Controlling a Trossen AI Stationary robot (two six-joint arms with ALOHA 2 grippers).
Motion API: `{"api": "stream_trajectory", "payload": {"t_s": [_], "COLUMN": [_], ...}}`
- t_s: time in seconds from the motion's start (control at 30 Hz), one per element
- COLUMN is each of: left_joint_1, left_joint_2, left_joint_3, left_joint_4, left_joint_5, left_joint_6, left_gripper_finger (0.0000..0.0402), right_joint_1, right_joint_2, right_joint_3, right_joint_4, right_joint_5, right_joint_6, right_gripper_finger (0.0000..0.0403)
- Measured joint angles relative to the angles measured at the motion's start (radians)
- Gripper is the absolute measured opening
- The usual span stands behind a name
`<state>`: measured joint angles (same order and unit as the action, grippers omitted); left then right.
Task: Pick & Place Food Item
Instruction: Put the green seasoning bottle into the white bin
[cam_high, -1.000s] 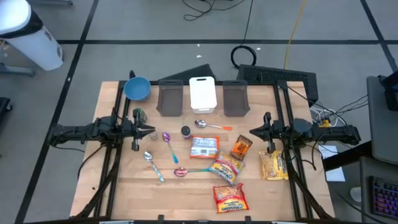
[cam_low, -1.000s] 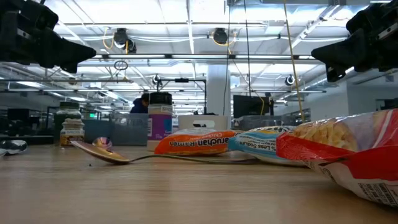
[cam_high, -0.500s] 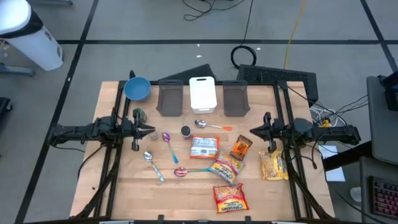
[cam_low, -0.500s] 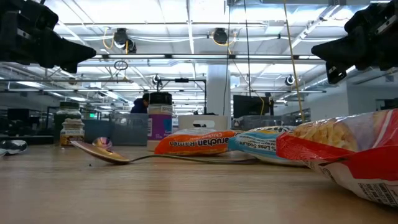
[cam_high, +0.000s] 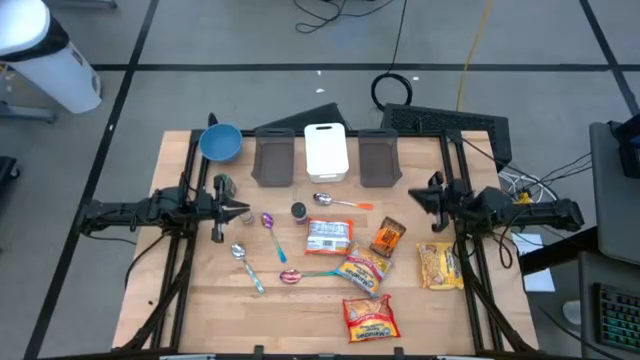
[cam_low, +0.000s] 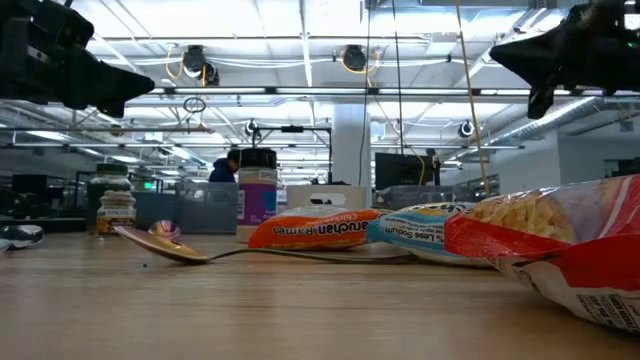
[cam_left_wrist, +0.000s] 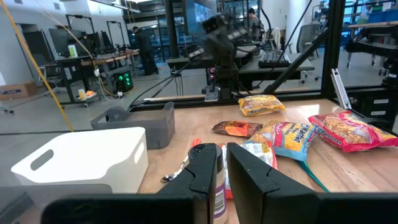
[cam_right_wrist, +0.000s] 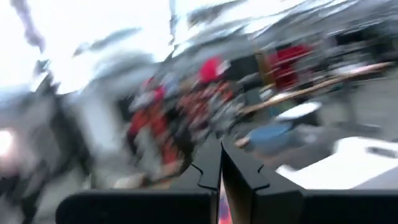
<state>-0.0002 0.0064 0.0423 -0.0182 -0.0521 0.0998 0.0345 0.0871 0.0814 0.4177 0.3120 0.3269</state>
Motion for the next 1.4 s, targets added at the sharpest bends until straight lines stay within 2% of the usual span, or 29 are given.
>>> {"api": "stream_trajectory", "payload": {"t_s": [0.1,0.17,0.3,0.43,0.6,0.73,0.87,0.97,1.13,1.27,1.4], "left_joint_1": [0.000,0.000,0.000,0.000,0.000,0.000,0.000,0.000,0.000,0.000,0.000], "left_joint_2": [0.000,0.000,0.000,0.000,0.000,0.000,0.000,0.000,0.000,0.000,0.000], "left_joint_3": [0.000,0.000,0.000,0.000,0.000,0.000,0.000,0.001,0.001,0.001,0.029], "left_joint_4": [0.009,0.026,0.061,0.208,0.497,0.719,0.860,0.833,0.634,0.551,0.537], "left_joint_5": [-0.002,0.001,-0.023,-0.027,-0.043,-0.047,-0.069,-0.166,-0.317,-0.387,-0.401], "left_joint_6": [0.059,0.104,0.098,-0.062,-0.313,-0.465,-0.531,-0.542,-0.678,-0.725,-0.727], "left_gripper_finger": [0.0049,0.0049,0.0049,0.0049,0.0049,0.0049,0.0049,0.0049,0.0049,0.0049,0.0049], "right_joint_1": [0.000,0.000,0.000,0.000,-0.016,-0.055,-0.087,-0.101,-0.108,-0.107,-0.107], "right_joint_2": [0.049,0.078,0.153,0.262,0.435,0.549,0.641,0.709,0.809,0.880,0.951], "right_joint_3": [0.000,0.000,0.013,0.096,0.228,0.301,0.357,0.401,0.493,0.556,0.612], "right_joint_4": [0.146,0.217,0.275,0.295,0.289,0.288,0.282,0.279,0.281,0.281,0.280], "right_joint_5": [0.076,0.079,0.084,0.091,0.136,0.129,0.010,-0.044,-0.081,-0.082,-0.112], "right_joint_6": [0.000,-0.040,-0.044,-0.072,-0.186,-0.148,-0.101,-0.085,-0.104,-0.110,-0.104], "right_gripper_finger": [0.0004,0.0004,0.0004,0.0004,0.0004,0.0004,0.0004,0.0004,0.0004,0.0004,0.0004]}}
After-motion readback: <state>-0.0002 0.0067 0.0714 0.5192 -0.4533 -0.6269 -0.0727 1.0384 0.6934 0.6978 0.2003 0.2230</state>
